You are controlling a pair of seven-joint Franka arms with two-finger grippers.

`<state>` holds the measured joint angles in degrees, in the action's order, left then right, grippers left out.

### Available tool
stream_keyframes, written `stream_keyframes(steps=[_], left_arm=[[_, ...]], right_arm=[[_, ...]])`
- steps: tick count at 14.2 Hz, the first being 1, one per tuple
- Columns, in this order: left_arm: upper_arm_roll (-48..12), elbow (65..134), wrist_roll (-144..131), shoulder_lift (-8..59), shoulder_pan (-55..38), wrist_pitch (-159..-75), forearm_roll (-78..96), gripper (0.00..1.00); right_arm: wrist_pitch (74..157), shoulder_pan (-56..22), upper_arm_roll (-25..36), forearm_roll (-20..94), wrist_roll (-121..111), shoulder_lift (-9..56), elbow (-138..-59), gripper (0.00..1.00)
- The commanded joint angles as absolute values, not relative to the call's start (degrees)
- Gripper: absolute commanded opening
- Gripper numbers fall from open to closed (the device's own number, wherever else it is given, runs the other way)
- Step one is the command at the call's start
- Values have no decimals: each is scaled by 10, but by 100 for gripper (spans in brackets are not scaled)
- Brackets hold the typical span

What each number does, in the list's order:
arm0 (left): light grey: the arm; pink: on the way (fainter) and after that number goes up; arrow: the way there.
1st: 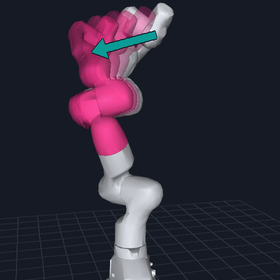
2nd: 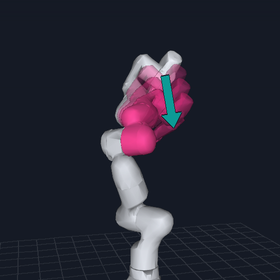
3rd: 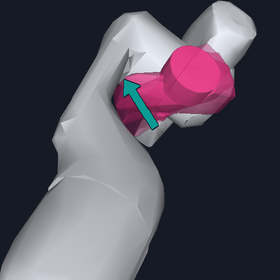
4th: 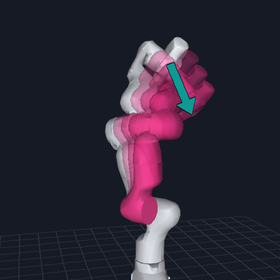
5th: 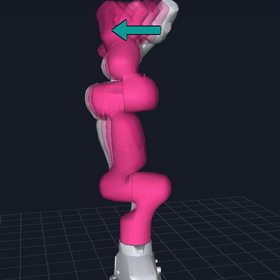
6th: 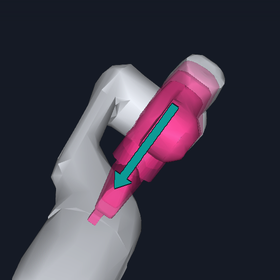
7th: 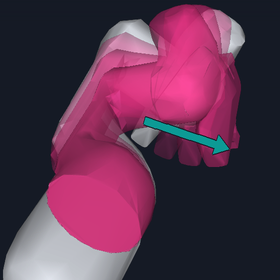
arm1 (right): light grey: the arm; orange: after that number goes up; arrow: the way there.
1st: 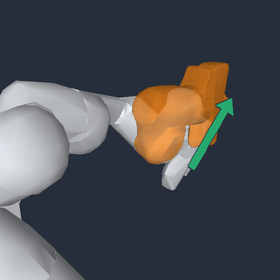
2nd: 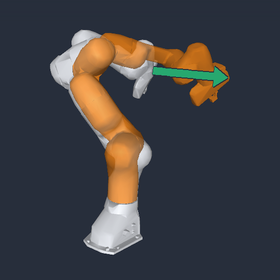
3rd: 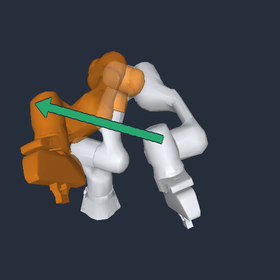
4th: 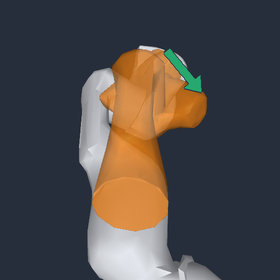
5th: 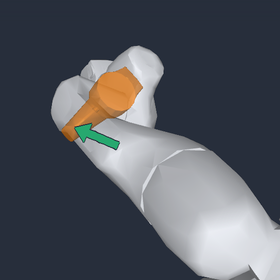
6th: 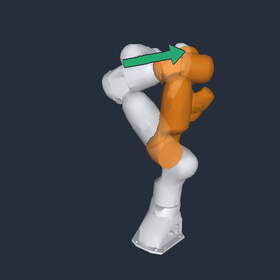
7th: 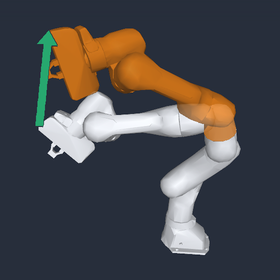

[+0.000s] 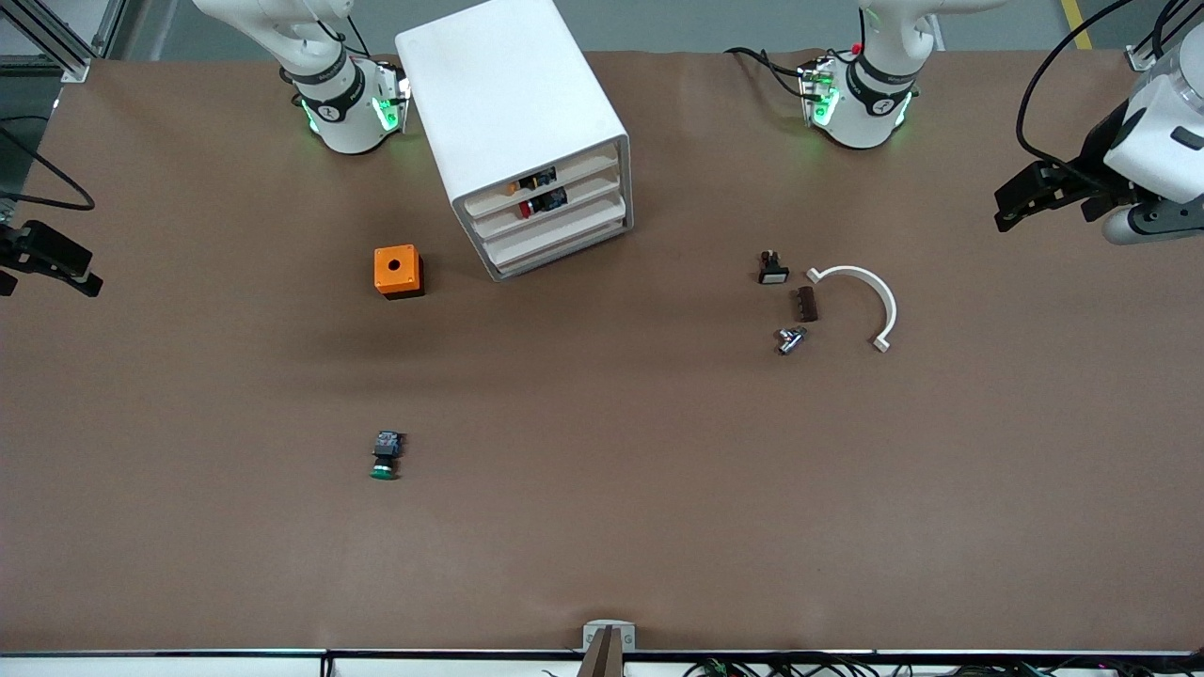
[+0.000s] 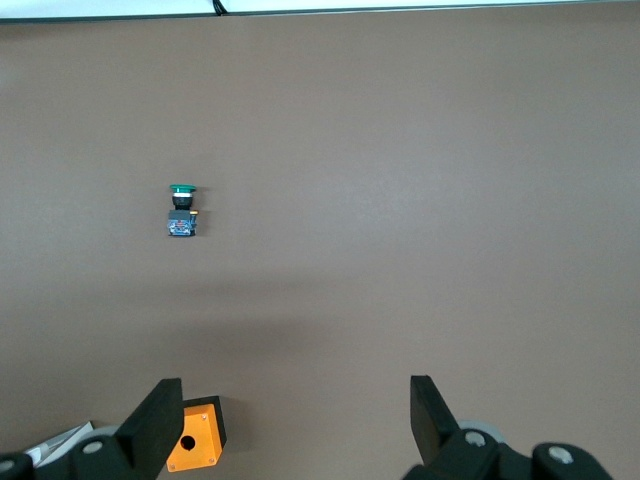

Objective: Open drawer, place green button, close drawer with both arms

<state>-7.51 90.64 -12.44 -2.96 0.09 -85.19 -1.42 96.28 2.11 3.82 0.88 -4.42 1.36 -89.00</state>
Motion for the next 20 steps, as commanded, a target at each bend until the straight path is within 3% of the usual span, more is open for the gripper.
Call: stream_keyframes(steps=[1,5,8,15,20], left_arm=[[-79,892,-111,-23,6,-839,-26,100],[-79,889,-114,0,2,-839,-26,100],[-82,857,-115,66,-3,-844,-25,100],[-86,853,-214,189,-38,-878,27,100],[-86,802,-369,305,-91,-883,28,100]], right_arm=[[962,25,33,17,-52,4,-893,99],[962,18,33,16,-42,-3,-904,99],[967,18,33,15,-42,-16,-918,99],[967,17,33,15,-42,-11,-920,99],[974,11,30,15,-49,48,-908,100]])
